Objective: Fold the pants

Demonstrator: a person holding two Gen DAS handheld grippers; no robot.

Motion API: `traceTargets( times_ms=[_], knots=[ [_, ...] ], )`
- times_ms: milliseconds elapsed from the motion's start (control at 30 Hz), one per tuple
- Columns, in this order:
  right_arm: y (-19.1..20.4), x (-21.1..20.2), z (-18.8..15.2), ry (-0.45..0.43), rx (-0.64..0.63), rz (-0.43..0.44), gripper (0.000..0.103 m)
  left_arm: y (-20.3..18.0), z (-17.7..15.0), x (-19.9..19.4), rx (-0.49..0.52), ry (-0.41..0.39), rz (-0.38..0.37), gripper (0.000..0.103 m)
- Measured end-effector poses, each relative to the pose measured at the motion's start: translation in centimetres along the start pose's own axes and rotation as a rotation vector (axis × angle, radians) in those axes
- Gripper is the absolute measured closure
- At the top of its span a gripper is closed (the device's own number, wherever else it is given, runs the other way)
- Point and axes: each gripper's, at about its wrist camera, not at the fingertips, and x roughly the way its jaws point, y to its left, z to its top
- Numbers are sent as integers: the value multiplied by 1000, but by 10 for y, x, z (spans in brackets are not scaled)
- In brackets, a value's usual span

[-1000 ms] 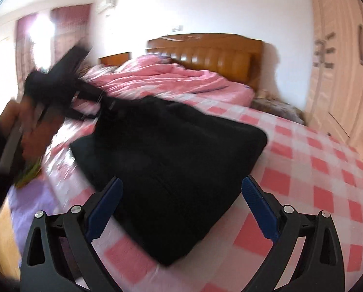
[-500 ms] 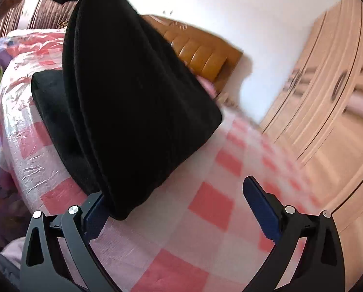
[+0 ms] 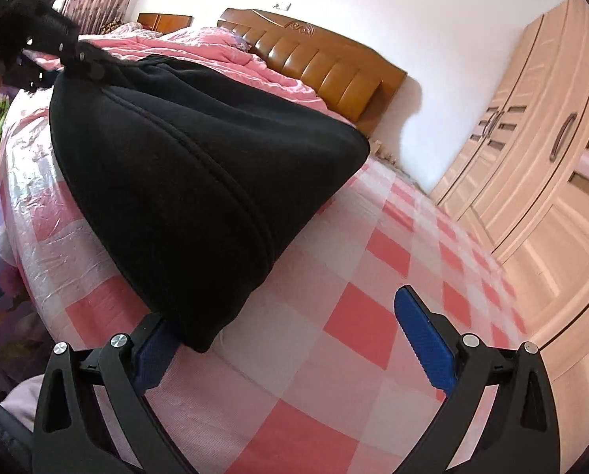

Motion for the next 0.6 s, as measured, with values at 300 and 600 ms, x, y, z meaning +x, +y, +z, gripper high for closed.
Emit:
traceTargets(
  times_ms=[300, 600],
  knots=[
    [-72, -27, 1, -57, 234, 537, 5, -16, 6, -66, 113, -256, 300, 8],
    [-128, 63, 103, -113, 393, 621, 5, -134, -20, 1, 559, -168, 345, 8]
  ],
)
